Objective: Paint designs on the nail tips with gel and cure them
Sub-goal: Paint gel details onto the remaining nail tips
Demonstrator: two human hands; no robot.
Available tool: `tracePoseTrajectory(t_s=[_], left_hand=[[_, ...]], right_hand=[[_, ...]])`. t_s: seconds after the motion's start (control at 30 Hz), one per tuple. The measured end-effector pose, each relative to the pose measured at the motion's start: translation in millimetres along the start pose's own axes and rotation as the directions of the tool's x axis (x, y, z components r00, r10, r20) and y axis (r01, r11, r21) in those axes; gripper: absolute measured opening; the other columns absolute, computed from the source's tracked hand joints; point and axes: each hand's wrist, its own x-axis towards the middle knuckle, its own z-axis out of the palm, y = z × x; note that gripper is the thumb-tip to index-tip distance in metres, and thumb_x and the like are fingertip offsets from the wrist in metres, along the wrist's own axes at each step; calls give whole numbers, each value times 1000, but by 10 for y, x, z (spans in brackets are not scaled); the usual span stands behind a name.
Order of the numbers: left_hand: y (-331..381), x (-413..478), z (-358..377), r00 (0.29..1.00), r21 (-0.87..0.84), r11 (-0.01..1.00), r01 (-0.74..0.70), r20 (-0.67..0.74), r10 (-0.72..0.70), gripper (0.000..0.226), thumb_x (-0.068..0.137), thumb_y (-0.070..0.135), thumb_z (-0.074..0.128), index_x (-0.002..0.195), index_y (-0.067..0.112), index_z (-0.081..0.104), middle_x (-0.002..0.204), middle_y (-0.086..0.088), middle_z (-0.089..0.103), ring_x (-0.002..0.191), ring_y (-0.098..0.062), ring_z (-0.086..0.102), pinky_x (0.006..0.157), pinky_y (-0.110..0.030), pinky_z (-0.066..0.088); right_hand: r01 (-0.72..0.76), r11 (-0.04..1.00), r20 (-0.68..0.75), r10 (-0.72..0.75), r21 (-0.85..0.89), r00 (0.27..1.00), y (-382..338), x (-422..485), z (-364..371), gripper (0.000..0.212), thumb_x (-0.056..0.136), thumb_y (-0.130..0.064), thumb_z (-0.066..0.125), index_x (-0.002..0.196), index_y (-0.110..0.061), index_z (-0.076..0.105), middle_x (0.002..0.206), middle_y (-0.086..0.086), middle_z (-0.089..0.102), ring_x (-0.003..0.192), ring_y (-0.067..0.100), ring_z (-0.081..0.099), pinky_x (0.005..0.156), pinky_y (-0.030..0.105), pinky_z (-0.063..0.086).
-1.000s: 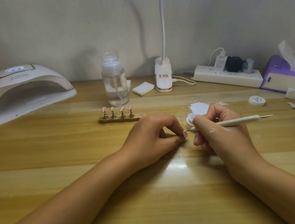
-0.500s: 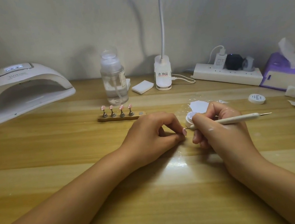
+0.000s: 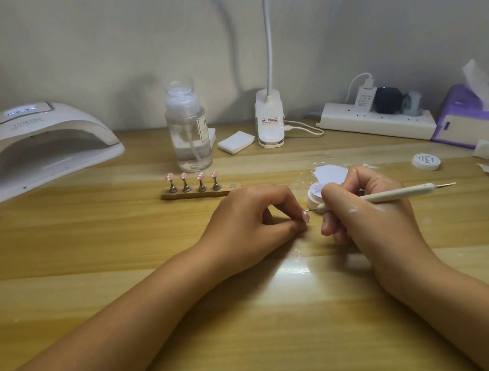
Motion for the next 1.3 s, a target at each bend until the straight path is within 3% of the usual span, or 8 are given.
tracePoseTrajectory(t_s=[0.23,0.43,0.9,1.3], left_hand=[[-2,-1,-4,1000,-16,1000,3,9,-3,9,81,16,78,83,23,73,85,11,69,58,1,51,59,-14,36],[-8,4,-9,1000,-15,1000,2,6,-2,11,81,16,79,82,25,73,85,13,70,58,0,51,58,-16,38],[17,-1,-14,1000,-8,1000,-9,7,9,11,81,14,78,81,25,73,81,16,67,62,6,54,57,-11,37],[17,1,-11,1000,-6,1000,-5,1,5,15,80,15,78,80,28,71,81,16,68,60,6,54,56,-9,36]], right_hand=[[-10,1000,-32,9,-16,999,-13,-4,-8,38,81,-4,59,54,-19,37,39,9,50,36,13,35,36,17,31],[-17,997,4,17,-71,1000,14,6,-11,39,82,-7,62,53,-21,42,43,9,57,39,16,41,40,22,37],[-3,997,11,4,-77,1000,9,-5,-7,36,83,-8,63,57,-19,40,46,12,59,38,14,44,40,21,37],[-26,994,-1,26,-103,1000,-1,-14,-9,32,83,-11,63,59,-18,43,47,12,60,41,16,46,43,30,38]])
